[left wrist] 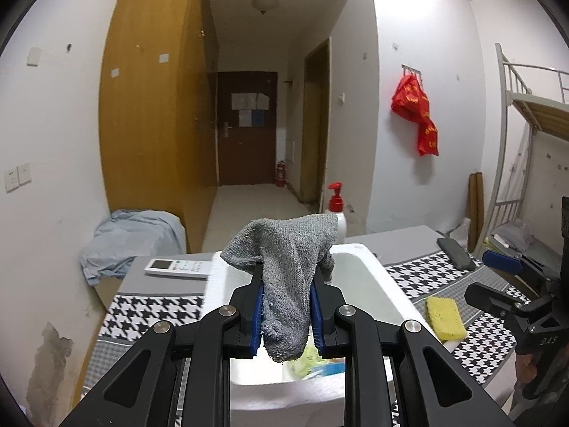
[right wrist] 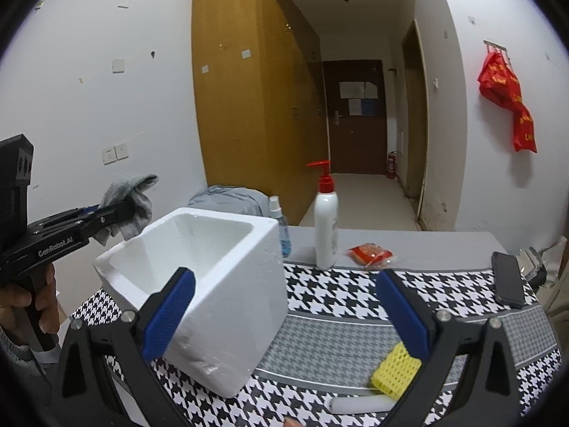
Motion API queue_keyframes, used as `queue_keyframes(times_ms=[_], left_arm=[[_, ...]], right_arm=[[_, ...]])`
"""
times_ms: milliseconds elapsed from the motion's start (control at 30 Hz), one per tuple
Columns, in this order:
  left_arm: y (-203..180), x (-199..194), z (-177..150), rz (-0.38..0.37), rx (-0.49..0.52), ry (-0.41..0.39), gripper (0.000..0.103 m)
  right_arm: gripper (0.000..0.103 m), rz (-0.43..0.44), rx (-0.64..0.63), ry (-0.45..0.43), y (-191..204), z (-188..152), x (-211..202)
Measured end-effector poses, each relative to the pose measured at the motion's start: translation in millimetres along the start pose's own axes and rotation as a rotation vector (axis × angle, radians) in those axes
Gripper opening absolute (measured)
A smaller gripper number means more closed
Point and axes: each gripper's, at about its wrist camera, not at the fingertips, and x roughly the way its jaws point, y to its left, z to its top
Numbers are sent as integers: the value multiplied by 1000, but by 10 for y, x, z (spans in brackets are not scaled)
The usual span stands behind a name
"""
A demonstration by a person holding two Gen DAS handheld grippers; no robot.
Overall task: Organize soft objects
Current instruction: 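Lower the grey cloth into the foam box and open the left gripper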
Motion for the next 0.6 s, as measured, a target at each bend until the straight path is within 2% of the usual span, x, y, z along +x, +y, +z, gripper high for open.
queue_keyframes(times_ms=[200,433,533,600], left_arm=[[-117,120,48,-38,6,24,23],[-139,248,85,-37,3,56,23],[-145,288,92,-29,4,64,29],[-150,302,98,-22,-1,66,41]], right_arm=[[102,-25,25,-8,-110,-42,-65],[102,-45,44,-8,-217,-75,-102],[102,-52,50,-9,-253,-89,-113],[102,-55,55,-7,-272,-99,-120]])
